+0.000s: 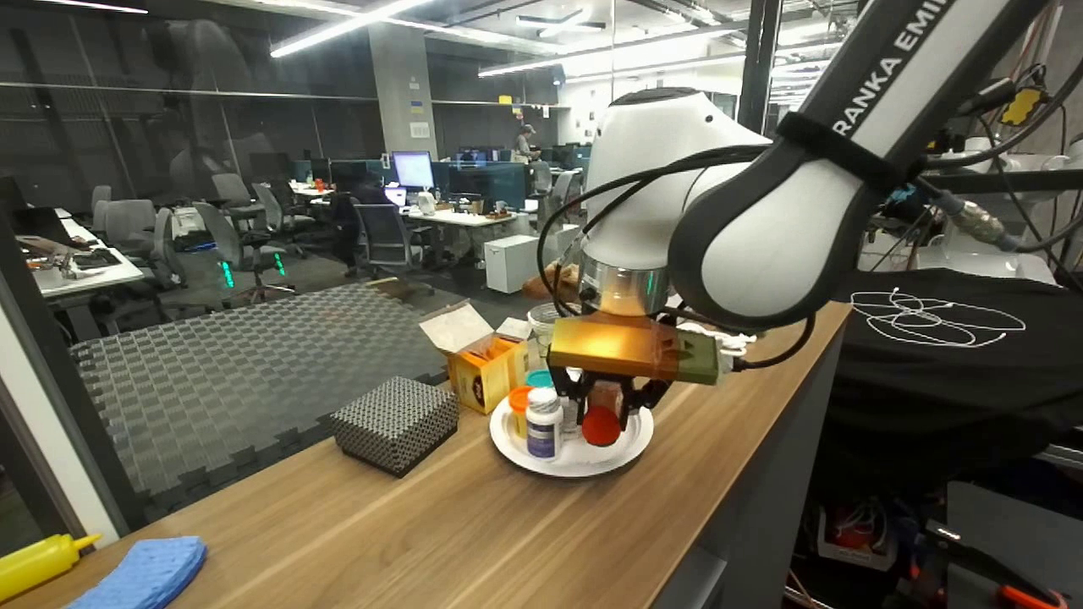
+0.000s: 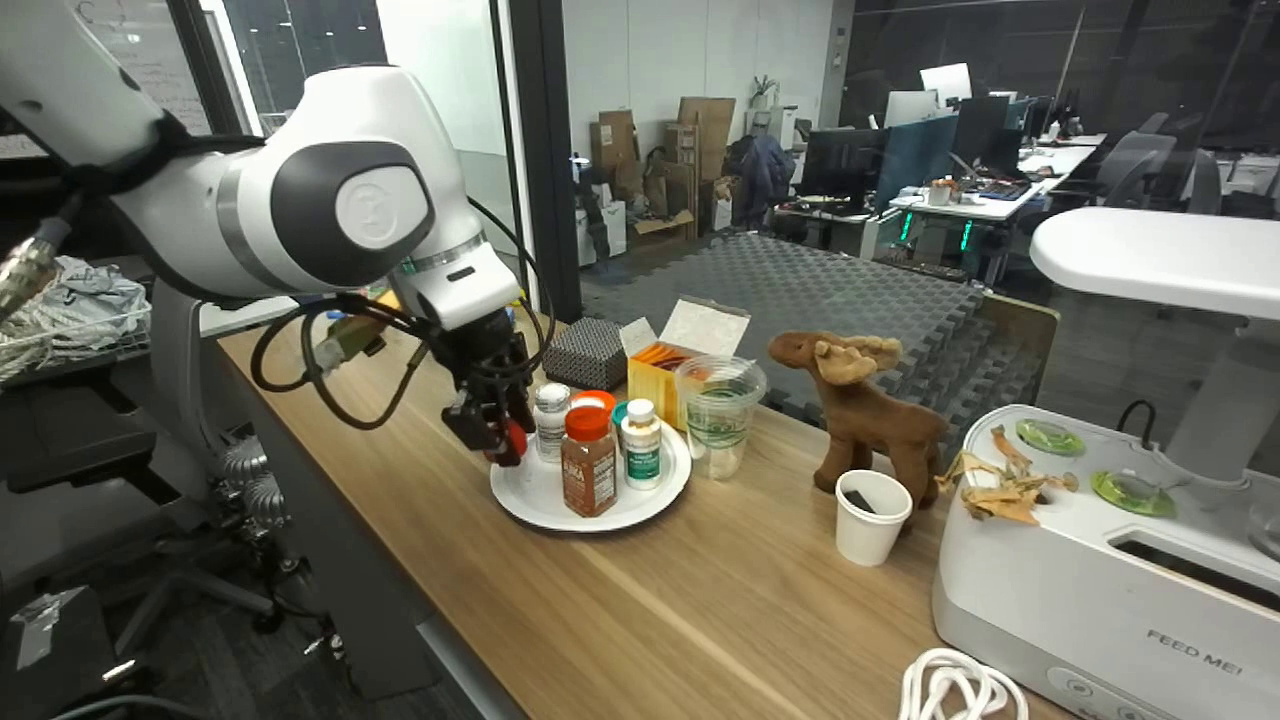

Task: Pick up all the objects surrounding the white plate and arrange them on the plate

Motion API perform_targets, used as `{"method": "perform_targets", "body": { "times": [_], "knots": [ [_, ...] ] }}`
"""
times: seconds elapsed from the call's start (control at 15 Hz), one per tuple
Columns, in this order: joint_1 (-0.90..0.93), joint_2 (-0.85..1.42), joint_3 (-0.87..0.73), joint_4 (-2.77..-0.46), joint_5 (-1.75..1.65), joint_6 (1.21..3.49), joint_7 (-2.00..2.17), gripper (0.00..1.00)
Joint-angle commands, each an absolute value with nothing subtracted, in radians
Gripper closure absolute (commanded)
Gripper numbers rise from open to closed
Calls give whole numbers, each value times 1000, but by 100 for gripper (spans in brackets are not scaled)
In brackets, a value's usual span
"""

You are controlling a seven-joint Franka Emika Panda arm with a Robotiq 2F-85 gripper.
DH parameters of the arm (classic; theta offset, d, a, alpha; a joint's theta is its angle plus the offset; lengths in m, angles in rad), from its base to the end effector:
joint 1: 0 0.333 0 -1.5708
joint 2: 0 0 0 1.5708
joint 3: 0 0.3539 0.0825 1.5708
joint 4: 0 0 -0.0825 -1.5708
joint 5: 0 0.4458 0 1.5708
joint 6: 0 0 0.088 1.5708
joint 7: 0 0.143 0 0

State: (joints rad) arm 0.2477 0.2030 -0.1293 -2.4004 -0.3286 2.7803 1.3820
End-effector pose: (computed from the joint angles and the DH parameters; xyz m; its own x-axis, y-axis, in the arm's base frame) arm 0.5571 0.0745 0.1971 0.5500 -0.8073 0.2141 -0.8085 -0.5789 -0.1057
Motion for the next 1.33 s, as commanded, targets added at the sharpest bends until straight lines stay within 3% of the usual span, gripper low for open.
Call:
{"method": "perform_targets", "body": {
  "times": [0.0,0.2,0.27,0.6,0.87,1.27],
  "knots": [
    [266,228,-173,-2386,-461,2873,1515,77],
    [301,252,-229,-2368,-575,2891,1619,77],
    [310,258,-243,-2365,-608,2894,1649,34],
    [325,234,-258,-2395,-673,2954,1720,0],
    [367,162,-304,-2425,-787,2981,1804,0],
    [368,-50,-337,-2502,-904,2835,1876,0]
  ]
}}
